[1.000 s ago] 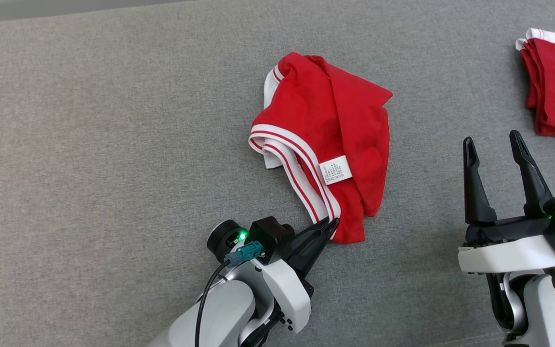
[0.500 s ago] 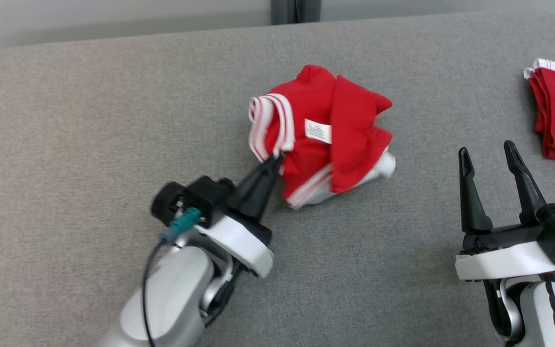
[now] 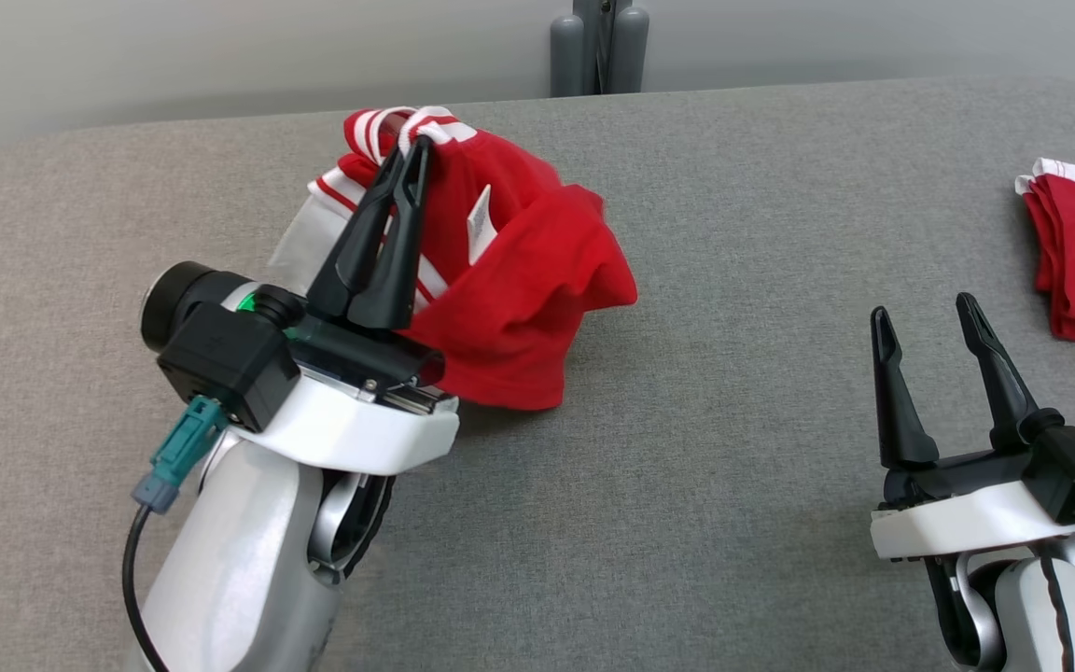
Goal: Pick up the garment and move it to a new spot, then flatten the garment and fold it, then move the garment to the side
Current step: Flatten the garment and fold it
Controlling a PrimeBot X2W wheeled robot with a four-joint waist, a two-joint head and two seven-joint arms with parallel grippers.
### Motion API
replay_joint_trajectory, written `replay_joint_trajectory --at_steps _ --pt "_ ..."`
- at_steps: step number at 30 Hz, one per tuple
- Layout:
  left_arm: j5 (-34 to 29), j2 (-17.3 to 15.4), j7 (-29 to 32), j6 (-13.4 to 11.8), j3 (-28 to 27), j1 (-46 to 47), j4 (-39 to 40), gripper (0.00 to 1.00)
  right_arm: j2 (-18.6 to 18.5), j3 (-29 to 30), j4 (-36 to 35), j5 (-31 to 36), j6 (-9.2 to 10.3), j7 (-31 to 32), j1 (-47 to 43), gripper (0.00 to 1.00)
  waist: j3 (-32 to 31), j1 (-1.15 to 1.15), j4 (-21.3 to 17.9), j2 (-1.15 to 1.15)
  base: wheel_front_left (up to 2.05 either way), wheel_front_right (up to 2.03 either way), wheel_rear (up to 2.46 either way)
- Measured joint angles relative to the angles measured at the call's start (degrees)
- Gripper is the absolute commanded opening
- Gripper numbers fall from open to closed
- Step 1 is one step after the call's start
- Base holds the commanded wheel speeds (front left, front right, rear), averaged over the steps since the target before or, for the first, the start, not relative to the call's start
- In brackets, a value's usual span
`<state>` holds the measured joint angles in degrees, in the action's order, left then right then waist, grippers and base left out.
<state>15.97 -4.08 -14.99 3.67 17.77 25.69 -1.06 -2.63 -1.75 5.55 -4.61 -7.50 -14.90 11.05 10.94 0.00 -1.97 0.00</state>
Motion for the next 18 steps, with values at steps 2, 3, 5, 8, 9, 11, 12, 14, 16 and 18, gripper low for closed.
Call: replay_joint_trajectory --at_steps 2,3,5,8,9,11,12,14,16,18 --pt "-0.5 0.5 0.0 0.8 0.1 -0.3 0.5 0.0 0.0 0.0 0.0 -0.4 0.0 0.0 0.0 1.0 0.0 0.0 -0.2 0.0 0.0 0.0 0.0" --pt "-0.9 0.7 0.0 1.1 0.2 -0.3 0.7 0.0 0.0 0.0 0.0 -0.4 0.0 0.0 0.0 1.0 0.0 0.0 -0.4 0.0 0.0 0.0 0.0" --pt "-1.0 0.9 0.0 1.5 0.9 0.4 0.9 0.0 0.0 -0.1 0.0 -0.5 0.0 0.0 0.0 1.0 0.1 0.0 -0.7 0.0 0.0 0.0 0.0" --pt "-1.2 1.1 0.0 2.1 2.9 3.2 1.1 0.0 0.0 -0.2 0.2 -1.0 0.0 0.0 0.2 1.0 0.3 0.0 -1.4 0.0 0.0 0.0 0.0" --pt "-0.7 1.1 0.0 2.3 3.9 4.3 1.4 0.0 0.0 -0.3 0.3 -1.0 0.0 0.0 0.3 1.0 0.4 0.0 -1.7 0.0 0.0 0.0 0.0" --pt "1.5 1.2 0.0 2.1 6.4 6.7 2.4 0.0 0.0 -0.5 0.3 -1.5 0.0 0.0 0.9 1.0 0.6 0.0 -2.4 0.0 0.0 0.0 0.0" --pt "2.5 1.2 0.0 1.7 7.6 8.0 2.8 0.0 0.0 -0.5 0.3 -1.6 0.0 0.0 1.2 1.0 0.7 0.0 -2.7 0.0 0.0 0.0 0.0" --pt "4.5 1.2 0.0 0.7 10.0 10.7 3.8 0.0 0.0 -0.5 0.3 -1.9 0.0 0.0 1.4 1.0 0.9 0.0 -3.4 0.0 0.0 0.0 0.0" --pt "5.6 1.2 0.0 -0.3 12.6 13.7 4.4 0.0 0.0 -0.6 0.4 -2.1 0.0 0.0 1.4 1.0 1.2 0.0 -4.0 0.0 0.0 0.0 0.0" --pt "7.2 1.3 0.0 -1.2 14.9 16.6 4.3 0.0 0.0 -0.8 0.4 -2.2 0.0 0.0 1.7 1.0 1.4 0.0 -4.5 0.0 0.0 0.0 0.0"
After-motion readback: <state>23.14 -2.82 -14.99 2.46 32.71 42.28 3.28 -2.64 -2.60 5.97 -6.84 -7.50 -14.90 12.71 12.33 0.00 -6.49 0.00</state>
